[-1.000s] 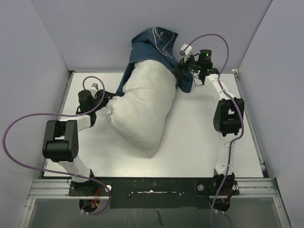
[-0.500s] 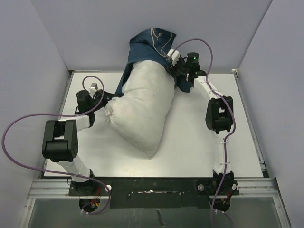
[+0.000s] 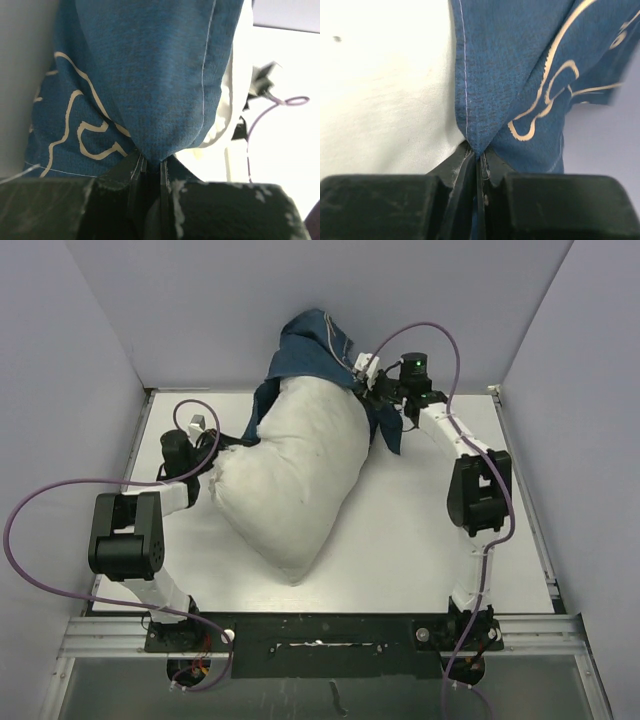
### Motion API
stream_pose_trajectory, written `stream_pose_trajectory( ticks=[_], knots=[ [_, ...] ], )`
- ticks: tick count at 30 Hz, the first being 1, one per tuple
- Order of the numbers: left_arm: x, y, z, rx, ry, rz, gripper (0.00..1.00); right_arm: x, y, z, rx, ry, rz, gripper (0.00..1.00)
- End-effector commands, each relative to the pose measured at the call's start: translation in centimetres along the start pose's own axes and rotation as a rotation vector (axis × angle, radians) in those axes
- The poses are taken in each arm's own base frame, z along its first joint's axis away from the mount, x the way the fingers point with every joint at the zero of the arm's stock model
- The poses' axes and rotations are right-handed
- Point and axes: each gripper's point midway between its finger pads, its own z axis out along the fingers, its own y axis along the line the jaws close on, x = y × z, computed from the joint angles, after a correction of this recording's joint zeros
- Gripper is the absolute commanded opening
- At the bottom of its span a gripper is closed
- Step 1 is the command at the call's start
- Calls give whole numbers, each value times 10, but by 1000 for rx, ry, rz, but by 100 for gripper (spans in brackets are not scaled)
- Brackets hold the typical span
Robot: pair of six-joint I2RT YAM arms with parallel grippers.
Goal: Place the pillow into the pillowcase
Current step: Stuff the pillow into the pillowcase.
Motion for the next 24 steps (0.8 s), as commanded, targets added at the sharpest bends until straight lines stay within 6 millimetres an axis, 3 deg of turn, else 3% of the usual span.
stream_pose_trajectory(
  ticks=[1, 2, 4, 7, 10, 13, 17, 19, 21, 24],
  knots=[
    [-6, -26, 2, 46, -37, 109, 0, -146, 54, -48, -204, -298, -164, 0],
    [-5, -25, 6, 40, -34, 112, 0, -147, 64, -45, -198, -269, -178, 0],
    [-4, -25, 14, 37, -19, 120, 0, -131, 62, -32, -126, -175, -164, 0],
    [-8, -33, 24, 45, 4, 150, 0, -81, 27, -24, 13, 11, -83, 0],
    [-24, -41, 26, 18, 7, 219, 0, -38, 1, -34, 68, 136, -14, 0],
    [-56, -56, 9, -39, -53, 359, 29, -8, -2, -50, 60, 206, 8, 0],
    [-91, -92, -19, -141, -206, 637, 64, 2, 15, -60, -3, 227, 6, 0],
    [-82, -118, -17, -133, -221, 797, 69, 1, 20, -62, -16, 227, 6, 0],
    [-59, -136, -2, -121, -178, 953, 71, -3, 20, -64, -21, 223, 12, 2],
    [-14, -156, 24, -82, -80, 1206, 74, -11, 10, -70, 3, 222, 18, 23]
  ],
)
